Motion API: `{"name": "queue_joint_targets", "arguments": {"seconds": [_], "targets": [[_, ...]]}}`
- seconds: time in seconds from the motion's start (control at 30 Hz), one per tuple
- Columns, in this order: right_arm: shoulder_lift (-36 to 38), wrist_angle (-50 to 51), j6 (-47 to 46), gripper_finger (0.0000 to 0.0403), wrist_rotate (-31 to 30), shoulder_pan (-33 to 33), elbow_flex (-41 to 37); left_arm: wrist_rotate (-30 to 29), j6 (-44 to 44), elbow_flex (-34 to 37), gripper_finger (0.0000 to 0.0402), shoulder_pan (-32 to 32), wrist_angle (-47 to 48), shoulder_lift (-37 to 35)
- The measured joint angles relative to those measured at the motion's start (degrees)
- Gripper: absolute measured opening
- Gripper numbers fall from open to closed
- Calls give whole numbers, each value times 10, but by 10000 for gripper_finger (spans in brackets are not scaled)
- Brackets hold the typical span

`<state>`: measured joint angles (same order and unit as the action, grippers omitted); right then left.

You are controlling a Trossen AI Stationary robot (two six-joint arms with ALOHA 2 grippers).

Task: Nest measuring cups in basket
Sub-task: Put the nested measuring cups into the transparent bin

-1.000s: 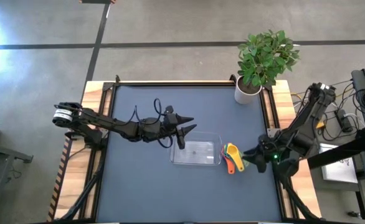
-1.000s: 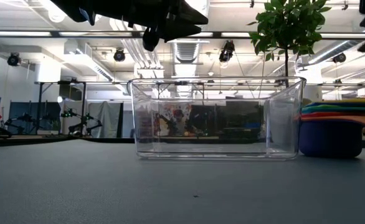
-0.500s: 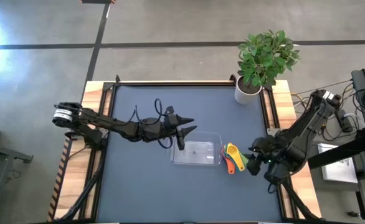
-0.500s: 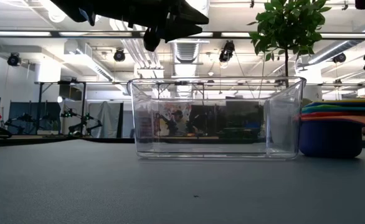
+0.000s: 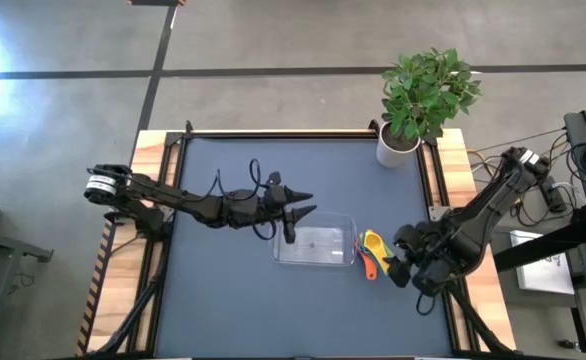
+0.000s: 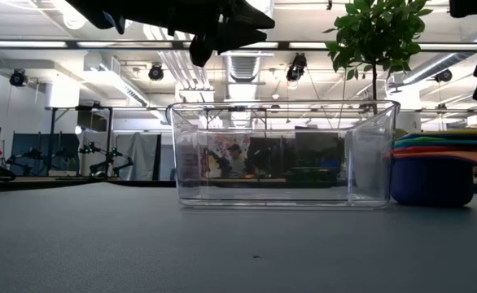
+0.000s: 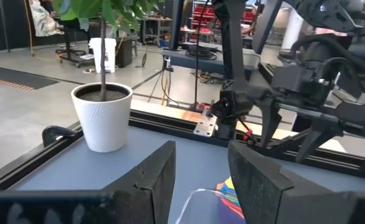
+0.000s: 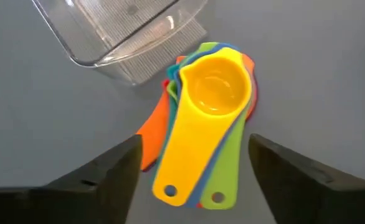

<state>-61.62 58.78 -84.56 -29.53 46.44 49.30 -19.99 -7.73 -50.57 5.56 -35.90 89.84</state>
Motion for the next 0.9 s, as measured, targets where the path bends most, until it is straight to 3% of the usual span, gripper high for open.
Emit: {"name": "queue_joint_targets", "arguments": {"seconds": [0.3,0.67,0.9], "targets": [[-39,-4,-14,392,96,-74,-3,0,7,0,130,0,1,0],[-12,-19,78,398,139,-135,-17,15,8,0,130,0,9,0],[42,-121,100,398,167,-145,-86,27,11,-1,130,0,9,0]]}}
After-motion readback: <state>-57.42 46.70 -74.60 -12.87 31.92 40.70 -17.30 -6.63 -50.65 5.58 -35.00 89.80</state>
